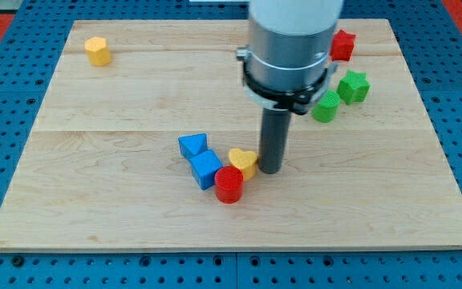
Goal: Move green star towards yellow heart
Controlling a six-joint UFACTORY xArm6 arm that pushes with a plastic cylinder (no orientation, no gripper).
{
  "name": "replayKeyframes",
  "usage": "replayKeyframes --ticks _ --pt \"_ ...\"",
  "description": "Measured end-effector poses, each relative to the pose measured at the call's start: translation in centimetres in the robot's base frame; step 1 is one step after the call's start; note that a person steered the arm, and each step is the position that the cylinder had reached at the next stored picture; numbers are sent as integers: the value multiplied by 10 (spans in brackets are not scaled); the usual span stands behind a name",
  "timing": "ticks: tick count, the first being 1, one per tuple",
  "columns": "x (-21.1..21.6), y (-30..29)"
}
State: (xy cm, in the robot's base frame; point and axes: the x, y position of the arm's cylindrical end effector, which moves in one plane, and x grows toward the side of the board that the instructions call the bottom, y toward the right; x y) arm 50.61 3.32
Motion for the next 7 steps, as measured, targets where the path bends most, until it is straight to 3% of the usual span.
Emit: replayKeyframes --ticks 1,2,4,5,7 --pt "-2 14" --pt "-9 108" --pt "-107 200" --pt "-151 201" --pt "-155 123"
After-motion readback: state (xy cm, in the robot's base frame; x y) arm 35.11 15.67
